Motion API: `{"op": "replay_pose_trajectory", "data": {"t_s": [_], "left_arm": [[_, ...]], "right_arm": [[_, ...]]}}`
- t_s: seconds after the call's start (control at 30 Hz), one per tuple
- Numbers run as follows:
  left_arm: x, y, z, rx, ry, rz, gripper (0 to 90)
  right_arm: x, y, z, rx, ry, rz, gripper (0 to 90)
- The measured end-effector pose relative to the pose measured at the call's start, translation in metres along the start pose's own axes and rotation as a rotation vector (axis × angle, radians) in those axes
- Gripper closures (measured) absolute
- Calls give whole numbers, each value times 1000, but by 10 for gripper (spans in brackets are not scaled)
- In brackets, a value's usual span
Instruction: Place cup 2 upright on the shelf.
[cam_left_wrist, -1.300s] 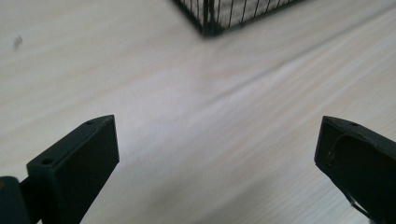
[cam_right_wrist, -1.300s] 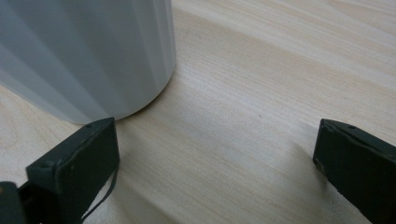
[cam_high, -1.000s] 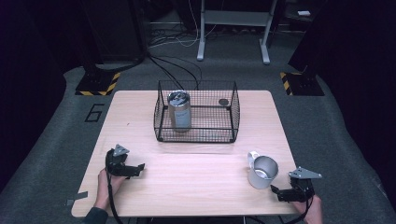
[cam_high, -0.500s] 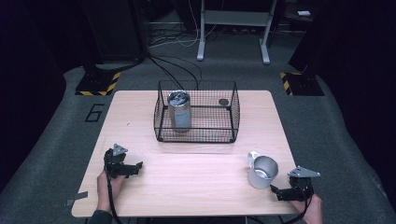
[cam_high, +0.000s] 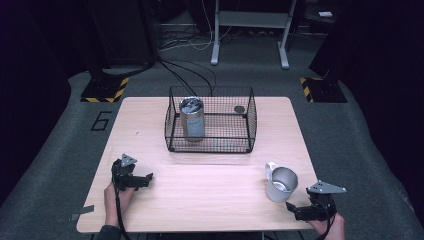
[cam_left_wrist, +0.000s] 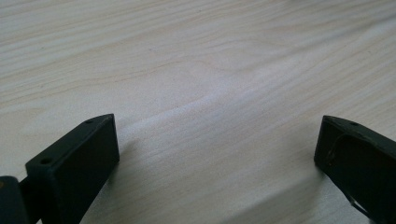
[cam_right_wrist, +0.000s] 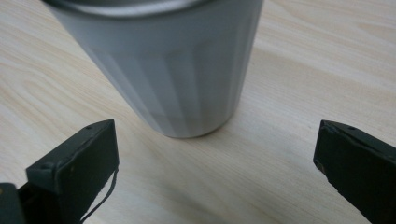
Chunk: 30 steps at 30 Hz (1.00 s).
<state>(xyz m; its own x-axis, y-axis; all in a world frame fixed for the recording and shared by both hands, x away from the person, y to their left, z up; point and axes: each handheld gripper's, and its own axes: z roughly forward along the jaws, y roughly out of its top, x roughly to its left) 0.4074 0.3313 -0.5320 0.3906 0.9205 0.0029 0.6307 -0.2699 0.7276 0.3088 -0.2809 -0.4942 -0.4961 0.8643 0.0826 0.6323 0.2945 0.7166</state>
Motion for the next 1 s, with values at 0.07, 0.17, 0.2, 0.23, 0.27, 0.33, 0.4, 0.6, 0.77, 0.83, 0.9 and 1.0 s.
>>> {"op": "replay_pose_trajectory", "data": {"t_s": [0.07, 0.17, 0.2, 0.23, 0.27, 0.33, 0.4, 0.6, 0.77, 0.83, 0.9, 1.0], "left_arm": [[0, 0, 0, 0, 0, 0, 0], [0, 0, 0, 0, 0, 2, 0], [0, 0, 0, 0, 0, 1, 0], [0, 0, 0, 1, 0, 3, 0], [0, 0, 0, 1, 0, 3, 0], [0, 0, 0, 0, 0, 2, 1], [0, 0, 0, 0, -2, 1, 0], [0, 0, 0, 0, 0, 3, 1], [0, 0, 0, 5, -3, 1, 2], [0, 0, 0, 1, -2, 0, 1], [0, 0, 0, 5, -3, 1, 2], [0, 0, 0, 2, -1, -1, 2]], "right_arm": [[4, 4, -4, -14, -4, -17, 0], [9, 10, -11, -38, -10, -1, 0], [10, 12, -12, -49, -14, 4, 0], [11, 15, -13, -51, -13, 0, 0], [12, 17, -14, -59, -13, 1, 0], [14, 23, -14, -58, -12, -7, 0], [16, 29, -14, -60, -19, -12, 0], [22, 45, -6, -34, -22, -45, 0], [25, 53, -1, -40, -23, -54, 0], [27, 57, 1, -26, -36, -73, 0], [28, 62, 5, -23, -44, -79, 0], [29, 65, 8, -6, -55, -100, 0]]}}
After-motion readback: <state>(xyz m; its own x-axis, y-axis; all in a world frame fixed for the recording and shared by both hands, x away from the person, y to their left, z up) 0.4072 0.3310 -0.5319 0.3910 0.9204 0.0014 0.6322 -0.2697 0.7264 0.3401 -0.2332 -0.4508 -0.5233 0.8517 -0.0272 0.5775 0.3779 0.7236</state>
